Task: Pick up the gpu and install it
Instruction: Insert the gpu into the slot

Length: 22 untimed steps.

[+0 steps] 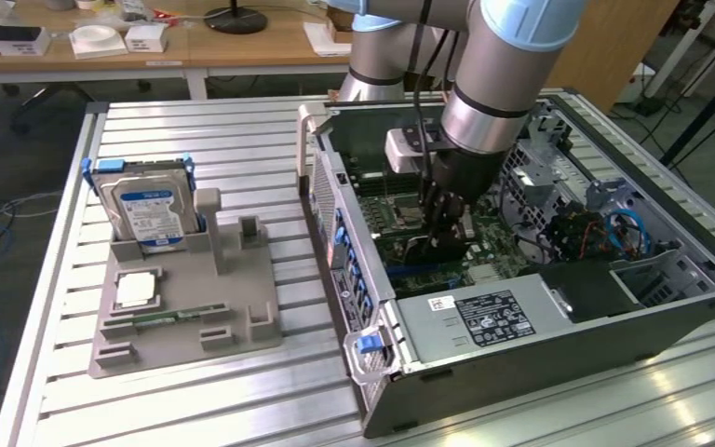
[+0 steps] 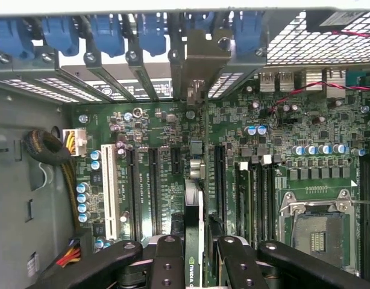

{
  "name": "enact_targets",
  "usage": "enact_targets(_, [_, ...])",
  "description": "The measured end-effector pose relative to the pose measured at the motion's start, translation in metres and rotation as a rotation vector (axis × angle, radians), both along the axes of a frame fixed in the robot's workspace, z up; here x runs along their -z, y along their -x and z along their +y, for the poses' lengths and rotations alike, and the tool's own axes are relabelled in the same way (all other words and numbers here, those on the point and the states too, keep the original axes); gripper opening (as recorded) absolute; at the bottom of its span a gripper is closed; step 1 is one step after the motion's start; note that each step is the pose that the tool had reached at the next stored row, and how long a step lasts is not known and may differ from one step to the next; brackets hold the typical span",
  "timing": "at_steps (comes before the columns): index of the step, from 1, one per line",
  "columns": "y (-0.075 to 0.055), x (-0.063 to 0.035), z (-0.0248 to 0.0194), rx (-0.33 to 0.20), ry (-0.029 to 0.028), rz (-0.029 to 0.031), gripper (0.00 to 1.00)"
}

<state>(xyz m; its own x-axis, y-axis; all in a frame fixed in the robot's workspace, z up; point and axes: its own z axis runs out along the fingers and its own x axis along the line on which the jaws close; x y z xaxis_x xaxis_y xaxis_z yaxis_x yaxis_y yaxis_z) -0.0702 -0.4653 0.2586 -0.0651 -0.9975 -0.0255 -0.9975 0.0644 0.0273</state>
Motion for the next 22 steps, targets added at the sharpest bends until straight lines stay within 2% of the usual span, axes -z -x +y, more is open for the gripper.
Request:
enact_targets(3, [0.0,0.0009,0.0004,-0.002,-0.0011,-0.0002,0.26])
enact_targets(11, [0.0,0.0032,0.0021,-0.017,-0.0103,-0.0005,0.26])
enact_targets(22, [0.0015,0.0087,0.002,-0.019,-0.0089,-0.0002,0.26])
